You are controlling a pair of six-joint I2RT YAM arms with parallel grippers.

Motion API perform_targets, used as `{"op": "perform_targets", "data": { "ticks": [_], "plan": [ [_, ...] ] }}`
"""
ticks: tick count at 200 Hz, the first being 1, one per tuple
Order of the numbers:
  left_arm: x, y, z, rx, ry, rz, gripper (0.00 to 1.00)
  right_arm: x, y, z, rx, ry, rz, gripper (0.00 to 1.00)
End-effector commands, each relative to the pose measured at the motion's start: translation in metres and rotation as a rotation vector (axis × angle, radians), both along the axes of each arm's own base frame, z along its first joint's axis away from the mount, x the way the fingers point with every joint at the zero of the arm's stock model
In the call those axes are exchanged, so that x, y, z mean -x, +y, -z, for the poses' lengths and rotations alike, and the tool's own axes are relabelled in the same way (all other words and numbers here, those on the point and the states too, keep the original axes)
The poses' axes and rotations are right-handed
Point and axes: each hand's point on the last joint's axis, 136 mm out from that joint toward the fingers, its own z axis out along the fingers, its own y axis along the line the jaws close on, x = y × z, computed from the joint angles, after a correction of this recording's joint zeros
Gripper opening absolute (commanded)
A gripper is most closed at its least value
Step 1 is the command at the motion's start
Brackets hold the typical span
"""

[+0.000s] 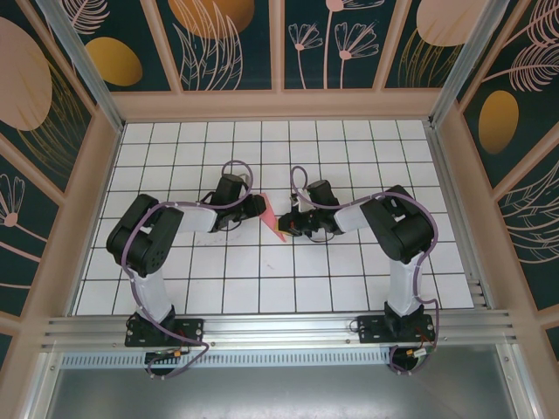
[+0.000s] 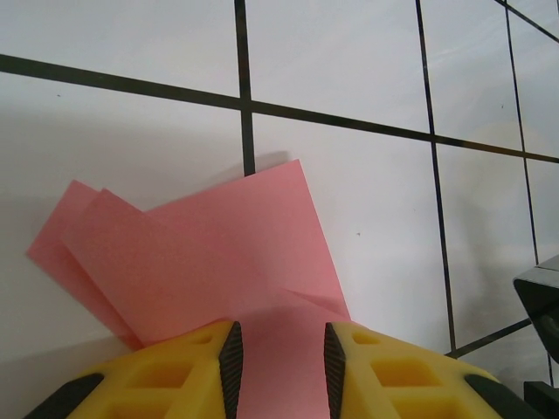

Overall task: Fold a paper plane with a square sheet of paper (pick it up from the middle)
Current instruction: Fold the wing for the fifth time at the center of the table.

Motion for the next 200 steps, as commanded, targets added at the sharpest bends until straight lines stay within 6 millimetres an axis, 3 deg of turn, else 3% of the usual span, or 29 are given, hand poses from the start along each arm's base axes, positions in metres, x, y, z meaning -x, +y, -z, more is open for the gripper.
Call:
{"op": "perform_targets", "data": {
  "ticks": [1,63,71,127,200],
  "plan": [
    [-0.007,0.012,0.013,-0.090,0.009,-0.021,0.32,0.031,-0.033,0.050,0.175,0.163,0.028,0.00],
    [-0.009,0.022,0.025,-0.200,0.050,-0.018,0.32,0.027,-0.048,0.064,0.310,0.094,0.003,0.00],
    [-0.019,0.018,0.015,-0.192,0.023,-0.019,0.32,0.028,-0.050,0.066,0.320,0.094,0.000,0.00],
    [-0.035,0.023,0.011,-0.191,0.013,-0.007,0.32,0.036,-0.058,0.077,0.387,0.084,-0.016,0.00],
    [-0.063,0.047,0.014,-0.184,0.008,-0.032,0.31,0.040,-0.062,0.081,0.400,0.087,-0.021,0.00]
  ]
}}
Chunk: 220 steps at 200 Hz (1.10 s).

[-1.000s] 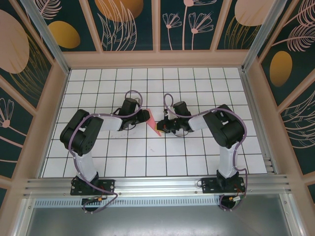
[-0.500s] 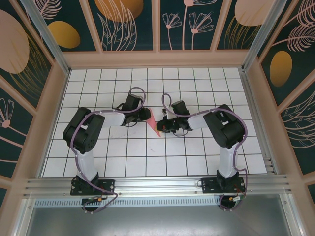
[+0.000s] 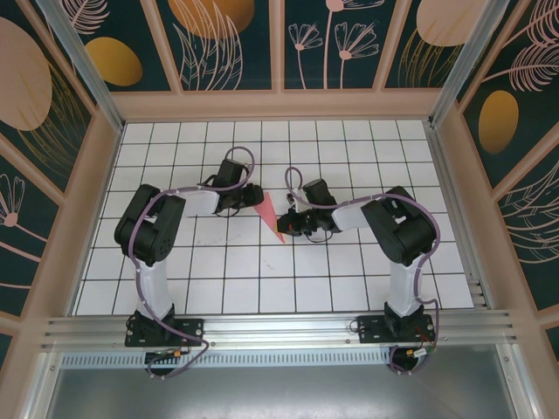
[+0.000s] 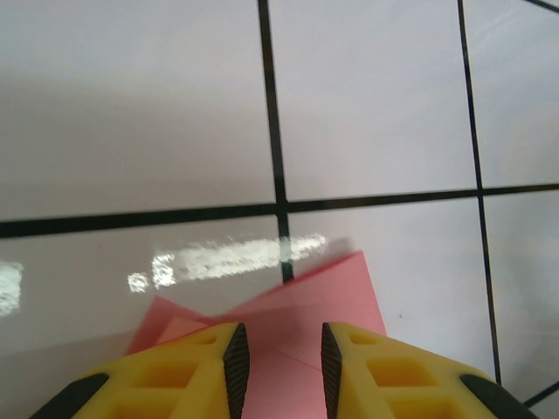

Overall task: Fold a paper plane with a square sheet of paper (pick it up from the middle)
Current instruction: Fold the wing for the fifth time at the center of the table.

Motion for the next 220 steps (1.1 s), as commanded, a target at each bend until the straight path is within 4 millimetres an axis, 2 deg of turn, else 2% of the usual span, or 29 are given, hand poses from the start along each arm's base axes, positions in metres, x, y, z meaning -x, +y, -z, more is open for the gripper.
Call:
{"op": "perform_targets", "data": {
  "ticks": [1,27,44,79,97,110,120,122,125,161,198,200,204,220],
  "plan": [
    [-0.025,0.036,0.012,-0.093,-0.030,-0.072,0.31,0.038,-0.061,0.077,0.321,0.166,0.059,0.00],
    [-0.036,0.050,0.008,-0.117,-0.039,-0.102,0.32,0.037,-0.061,0.077,0.320,0.167,0.061,0.00],
    [-0.042,0.056,-0.003,-0.118,-0.062,-0.120,0.32,0.037,-0.060,0.076,0.318,0.167,0.062,0.00],
    [-0.042,0.056,-0.058,-0.055,-0.167,-0.138,0.33,0.034,-0.058,0.074,0.307,0.168,0.066,0.00],
    [-0.031,0.050,-0.082,0.032,-0.208,-0.136,0.34,0.034,-0.057,0.073,0.302,0.172,0.067,0.00],
    [-0.019,0.042,-0.090,0.111,-0.217,-0.122,0.33,0.033,-0.056,0.071,0.295,0.171,0.069,0.00],
    [-0.001,0.035,-0.074,0.146,-0.174,-0.106,0.31,0.032,-0.056,0.071,0.289,0.171,0.073,0.00],
    [0.001,0.033,-0.082,0.161,-0.190,-0.101,0.31,0.031,-0.056,0.070,0.287,0.170,0.075,0.00],
    [0.005,0.031,-0.083,0.173,-0.192,-0.096,0.30,0.031,-0.056,0.070,0.286,0.172,0.075,0.00],
    [0.044,-0.002,-0.065,0.228,-0.131,-0.018,0.26,0.028,-0.055,0.066,0.255,0.177,0.095,0.00],
    [0.061,-0.020,-0.048,0.242,-0.091,0.029,0.21,0.030,-0.051,0.060,0.213,0.173,0.094,0.00],
    [0.062,-0.020,-0.039,0.231,-0.071,0.027,0.21,0.030,-0.051,0.060,0.212,0.174,0.095,0.00],
    [0.063,-0.020,-0.033,0.227,-0.057,0.027,0.20,0.030,-0.051,0.059,0.210,0.172,0.094,0.00],
    [0.063,-0.020,-0.023,0.216,-0.036,0.025,0.17,0.030,-0.049,0.057,0.196,0.170,0.092,0.00]
  ]
}}
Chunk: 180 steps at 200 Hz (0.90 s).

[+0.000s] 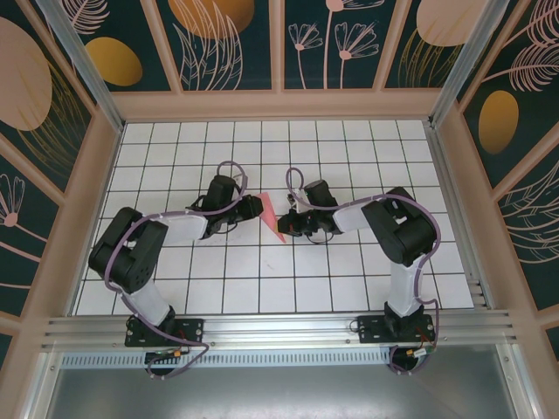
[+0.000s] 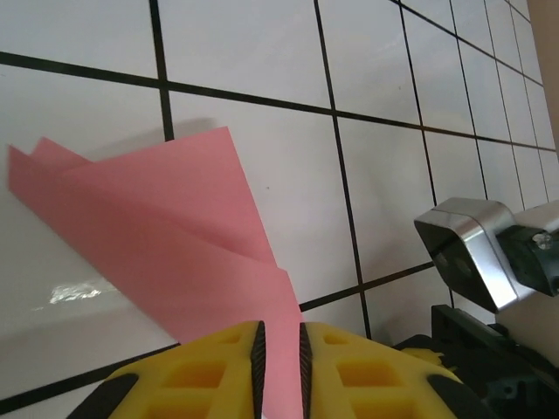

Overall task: Fold a paper plane with a square sheet of paper (pick it up from the middle)
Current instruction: Fold the wing for the fifth time at the center of the table.

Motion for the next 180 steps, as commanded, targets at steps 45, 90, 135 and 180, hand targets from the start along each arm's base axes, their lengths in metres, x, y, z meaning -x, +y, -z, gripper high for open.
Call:
{"op": "perform_targets", "data": {
  "ticks": [45,90,135,180],
  "plan": [
    [-0.004,-0.004,0.028,-0.009,0.053,-0.001,0.13,0.029,-0.046,0.056,0.199,0.184,0.081,0.00],
    [-0.012,-0.006,0.032,-0.024,0.064,-0.013,0.16,0.027,-0.043,0.048,0.181,0.163,0.066,0.00],
    [-0.018,-0.002,0.041,-0.076,0.113,-0.044,0.17,0.022,-0.035,0.027,0.147,0.117,0.019,0.07],
    [-0.019,0.006,0.058,-0.176,0.167,-0.054,0.19,0.020,-0.032,0.018,0.133,0.105,-0.001,0.11]
  ]
}}
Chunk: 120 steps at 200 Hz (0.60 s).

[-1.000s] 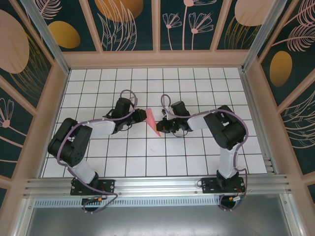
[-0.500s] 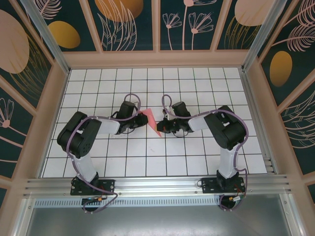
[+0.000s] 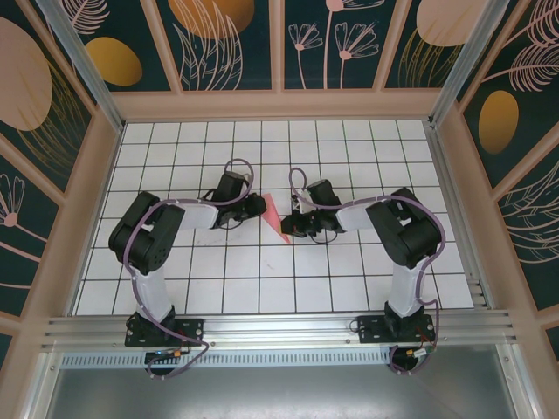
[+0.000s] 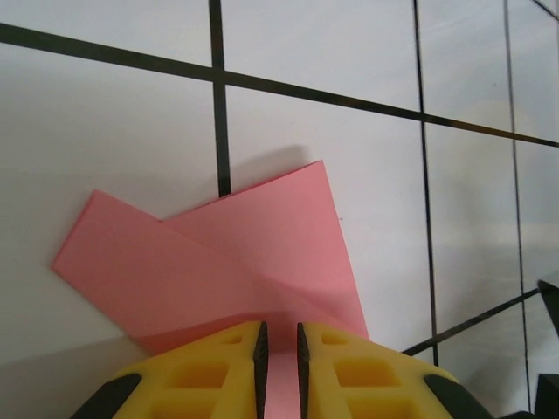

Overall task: Fold a paper plane with a square sheet of paper (pick it up from the middle)
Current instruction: Fold the wing for the fifth time at the center of the table.

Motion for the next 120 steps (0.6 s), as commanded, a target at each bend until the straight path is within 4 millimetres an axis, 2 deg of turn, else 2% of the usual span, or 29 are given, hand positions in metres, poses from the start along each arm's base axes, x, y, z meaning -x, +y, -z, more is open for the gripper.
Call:
{"op": "perform_targets", "data": {
  "ticks": [1,17,23,75,120],
  "plan": [
    [0.002,0.011,0.021,-0.103,0.061,-0.016,0.19,0.017,-0.021,0.020,0.104,0.087,0.006,0.12],
    [0.007,0.017,0.032,-0.148,0.086,-0.016,0.19,0.017,-0.021,0.019,0.101,0.085,0.009,0.12],
    [-0.002,0.013,0.025,-0.148,0.066,-0.018,0.19,0.017,-0.021,0.018,0.100,0.084,0.009,0.13],
    [-0.002,0.021,0.035,-0.236,0.093,-0.031,0.19,0.020,-0.022,0.010,0.096,0.085,0.004,0.15],
    [-0.001,0.023,0.040,-0.267,0.107,-0.037,0.19,0.028,-0.028,0.016,0.122,0.109,0.001,0.08]
  ]
}}
